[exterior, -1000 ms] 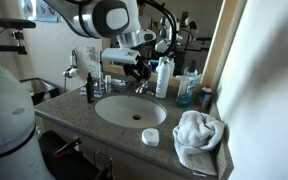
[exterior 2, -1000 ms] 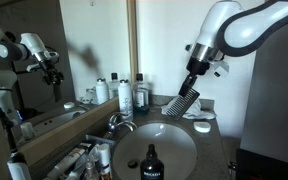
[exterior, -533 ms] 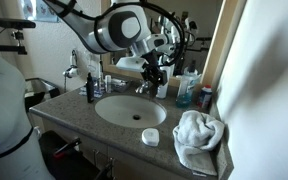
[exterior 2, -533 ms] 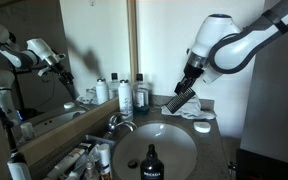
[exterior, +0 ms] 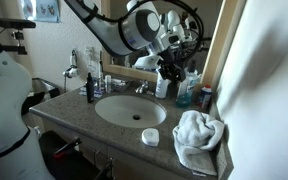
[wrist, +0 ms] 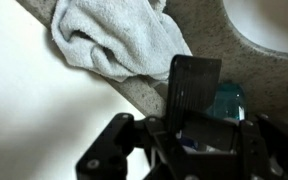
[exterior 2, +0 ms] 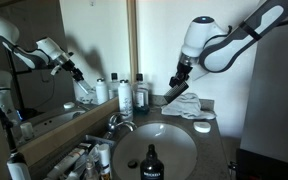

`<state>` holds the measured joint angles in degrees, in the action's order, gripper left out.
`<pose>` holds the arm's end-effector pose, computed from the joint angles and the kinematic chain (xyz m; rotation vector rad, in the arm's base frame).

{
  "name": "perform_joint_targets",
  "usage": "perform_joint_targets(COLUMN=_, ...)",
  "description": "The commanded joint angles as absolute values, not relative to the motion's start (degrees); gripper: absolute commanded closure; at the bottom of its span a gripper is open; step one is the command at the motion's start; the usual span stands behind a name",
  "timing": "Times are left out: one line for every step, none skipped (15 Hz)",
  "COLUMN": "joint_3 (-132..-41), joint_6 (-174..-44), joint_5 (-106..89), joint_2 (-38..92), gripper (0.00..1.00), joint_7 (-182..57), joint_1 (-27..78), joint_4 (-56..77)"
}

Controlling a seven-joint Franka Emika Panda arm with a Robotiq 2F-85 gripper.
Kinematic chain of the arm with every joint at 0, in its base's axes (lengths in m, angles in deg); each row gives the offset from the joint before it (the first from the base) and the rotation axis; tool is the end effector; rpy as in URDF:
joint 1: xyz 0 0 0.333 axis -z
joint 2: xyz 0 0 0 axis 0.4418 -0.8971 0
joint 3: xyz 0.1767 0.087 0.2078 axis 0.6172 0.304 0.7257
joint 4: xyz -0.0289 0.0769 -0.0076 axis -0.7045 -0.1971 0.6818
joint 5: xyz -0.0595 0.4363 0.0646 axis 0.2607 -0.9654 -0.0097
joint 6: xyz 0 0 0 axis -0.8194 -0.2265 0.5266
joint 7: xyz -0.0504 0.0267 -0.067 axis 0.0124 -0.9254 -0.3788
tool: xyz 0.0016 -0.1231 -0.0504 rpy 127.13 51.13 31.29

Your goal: Move the comb to the right side of the sink

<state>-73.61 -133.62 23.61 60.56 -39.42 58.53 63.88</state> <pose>0.4898 -0.1955 0.3443 2.6253 -0.5035 0.7094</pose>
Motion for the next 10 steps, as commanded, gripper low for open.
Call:
perform_joint_targets(joint_3=-76.70, joint_6=-133.06, joint_5=25.03, joint_2=59.85, gripper=1.00, joint_7=-38.40, joint_1=55.48, joint_4=62.95)
perform_joint_targets(joint_3=-77.41, joint_6=-133.08, joint_5=24.98, joint_2=59.60, gripper=1.00, joint_7=-38.44, joint_1=54.82, joint_4=62.96)
perform_joint_targets(joint_3=-77.78, joint_6=-133.09, joint_5=24.95, joint_2=59.59, gripper=1.00, joint_7=-38.46, joint_1=54.47, joint_4=63.10)
perform_joint_targets(joint_3=-77.92, joint_6=-133.09, joint_5=24.93, joint_2=59.59, gripper=1.00, joint_7=-38.47, joint_1=54.32, joint_4=63.14)
perform_joint_targets(joint_3=-77.95, joint_6=-133.10, joint_5=24.92, joint_2=59.60, gripper=1.00, joint_7=-38.48, joint_1=54.21, joint_4=63.14)
perform_joint_targets(joint_3=-77.97, joint_6=-133.10, joint_5=24.91, joint_2=59.60, gripper=1.00, joint_7=-38.49, joint_1=54.14, joint_4=63.14)
perform_joint_targets(joint_3=-77.85, joint_6=-133.03, joint_5=25.09, joint_2=59.16, gripper=1.00, joint_7=-38.16, joint_1=54.25, joint_4=62.97)
perform_joint_targets(joint_3=-77.73, joint_6=-132.85, joint_5=25.87, joint_2=58.81, gripper=1.00, joint_7=-37.25, joint_1=54.57, joint_4=62.49)
perform_joint_targets(joint_3=-77.80, joint_6=-132.80, joint_5=27.02, joint_2=58.61, gripper=1.00, joint_7=-36.34, joint_1=54.80, joint_4=62.12)
perform_joint_targets(joint_3=-75.74, joint_6=-133.23, joint_5=27.25, joint_2=58.27, gripper=1.00, joint_7=-36.08, joint_1=57.07, joint_4=61.90)
